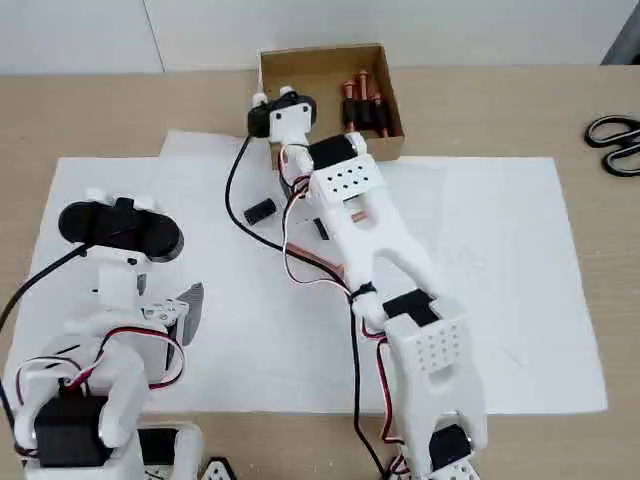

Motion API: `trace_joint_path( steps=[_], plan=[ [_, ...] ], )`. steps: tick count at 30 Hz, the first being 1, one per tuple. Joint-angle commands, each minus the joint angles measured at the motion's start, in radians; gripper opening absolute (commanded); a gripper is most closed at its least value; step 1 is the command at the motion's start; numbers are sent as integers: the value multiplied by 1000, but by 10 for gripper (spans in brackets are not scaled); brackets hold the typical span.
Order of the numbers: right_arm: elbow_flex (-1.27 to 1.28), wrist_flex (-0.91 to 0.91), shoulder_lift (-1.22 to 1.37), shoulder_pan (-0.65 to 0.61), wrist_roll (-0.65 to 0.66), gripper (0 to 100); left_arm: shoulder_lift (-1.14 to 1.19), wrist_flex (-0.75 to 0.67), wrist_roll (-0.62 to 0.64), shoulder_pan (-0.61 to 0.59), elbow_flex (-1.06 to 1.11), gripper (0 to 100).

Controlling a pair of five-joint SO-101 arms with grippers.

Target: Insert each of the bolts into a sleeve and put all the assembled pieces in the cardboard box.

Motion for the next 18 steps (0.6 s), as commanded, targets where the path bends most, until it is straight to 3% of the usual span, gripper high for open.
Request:
trace_joint_path(
  steps=[1,15,18],
  plan=[
    [-8,-12,16,13,0,194,-2,-17,0,5,1,214],
    [-5,-12,61,16,6,192,-2,-18,0,9,1,214],
    [-3,-12,64,16,6,148,-2,-18,0,9,1,214]
  ],
)
